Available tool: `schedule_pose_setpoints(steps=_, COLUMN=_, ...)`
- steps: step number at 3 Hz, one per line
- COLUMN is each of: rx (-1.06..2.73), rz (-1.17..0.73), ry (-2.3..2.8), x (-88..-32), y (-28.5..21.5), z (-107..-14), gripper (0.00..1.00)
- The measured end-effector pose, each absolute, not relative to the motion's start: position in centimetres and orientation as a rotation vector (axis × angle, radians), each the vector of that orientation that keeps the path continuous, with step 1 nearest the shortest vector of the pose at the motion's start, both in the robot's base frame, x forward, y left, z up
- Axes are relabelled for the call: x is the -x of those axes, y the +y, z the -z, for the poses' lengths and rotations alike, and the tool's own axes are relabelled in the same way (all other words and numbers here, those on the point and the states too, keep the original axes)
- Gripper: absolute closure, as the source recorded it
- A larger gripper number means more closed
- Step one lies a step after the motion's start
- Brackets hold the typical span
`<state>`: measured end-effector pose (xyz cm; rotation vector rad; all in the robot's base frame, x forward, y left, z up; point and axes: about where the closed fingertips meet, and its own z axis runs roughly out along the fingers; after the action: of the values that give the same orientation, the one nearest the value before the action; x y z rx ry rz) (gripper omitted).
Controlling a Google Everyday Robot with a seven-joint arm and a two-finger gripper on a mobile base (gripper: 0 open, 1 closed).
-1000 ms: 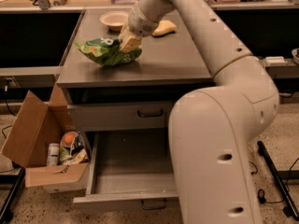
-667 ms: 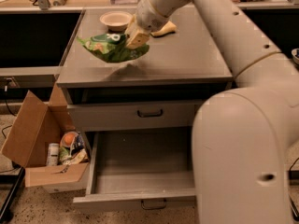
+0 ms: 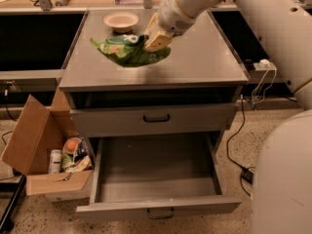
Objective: Place green rice chip bag into middle drawer
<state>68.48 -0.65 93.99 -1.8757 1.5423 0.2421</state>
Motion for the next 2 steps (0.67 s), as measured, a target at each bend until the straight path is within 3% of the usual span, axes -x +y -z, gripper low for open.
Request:
schedule_pose_setpoints(steps=1, rx=1.922, rz=-0.251, ry=1.506, x=-67.6, y=0.1, z=-93.5, gripper=1.00)
schedule_pose_setpoints(steps=2, rx=2.033, rz=-0.278, ry=1.411, x=-63.0, y=0.7, z=-93.5, gripper=1.00)
